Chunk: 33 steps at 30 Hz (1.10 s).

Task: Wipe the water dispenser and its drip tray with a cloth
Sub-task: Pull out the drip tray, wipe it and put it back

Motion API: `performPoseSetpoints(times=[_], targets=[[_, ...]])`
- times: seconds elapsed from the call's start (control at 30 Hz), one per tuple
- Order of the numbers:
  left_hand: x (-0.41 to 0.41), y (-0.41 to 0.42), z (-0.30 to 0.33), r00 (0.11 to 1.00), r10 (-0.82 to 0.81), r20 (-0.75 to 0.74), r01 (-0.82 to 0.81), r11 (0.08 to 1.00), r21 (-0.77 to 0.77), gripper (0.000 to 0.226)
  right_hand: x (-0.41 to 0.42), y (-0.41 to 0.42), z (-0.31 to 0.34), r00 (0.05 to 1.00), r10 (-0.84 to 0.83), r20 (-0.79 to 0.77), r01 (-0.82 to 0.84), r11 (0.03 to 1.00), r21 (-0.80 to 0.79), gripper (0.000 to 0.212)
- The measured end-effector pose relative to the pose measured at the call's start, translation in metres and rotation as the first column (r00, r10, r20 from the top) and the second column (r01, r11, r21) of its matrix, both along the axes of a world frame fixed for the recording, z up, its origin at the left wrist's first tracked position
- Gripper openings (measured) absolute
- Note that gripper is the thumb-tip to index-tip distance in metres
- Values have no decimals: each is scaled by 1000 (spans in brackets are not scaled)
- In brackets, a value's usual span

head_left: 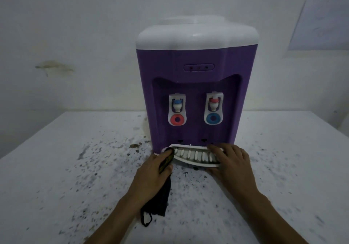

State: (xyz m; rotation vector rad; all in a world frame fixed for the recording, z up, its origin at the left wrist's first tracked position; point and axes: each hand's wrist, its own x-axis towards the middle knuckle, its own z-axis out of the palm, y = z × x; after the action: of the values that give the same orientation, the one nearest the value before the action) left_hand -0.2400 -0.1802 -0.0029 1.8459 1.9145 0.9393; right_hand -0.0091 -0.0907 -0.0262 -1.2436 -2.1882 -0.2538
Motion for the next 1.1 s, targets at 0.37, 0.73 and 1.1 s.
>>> performPoseSetpoints(times=[0.37,0.73,1.1], targets=[[14,28,3,936,34,352,33,983,-182,30,-6,0,0,999,36,9,-37,989,145,62],[4,36,4,980,60,189,-16,974,-227,23,-7,-8,6,996,-14,90,4,993,118,62],[15,23,-5,947,177,-268,-106,960,259,19,-2,0,3,997,-24,68,20,998,54,63]])
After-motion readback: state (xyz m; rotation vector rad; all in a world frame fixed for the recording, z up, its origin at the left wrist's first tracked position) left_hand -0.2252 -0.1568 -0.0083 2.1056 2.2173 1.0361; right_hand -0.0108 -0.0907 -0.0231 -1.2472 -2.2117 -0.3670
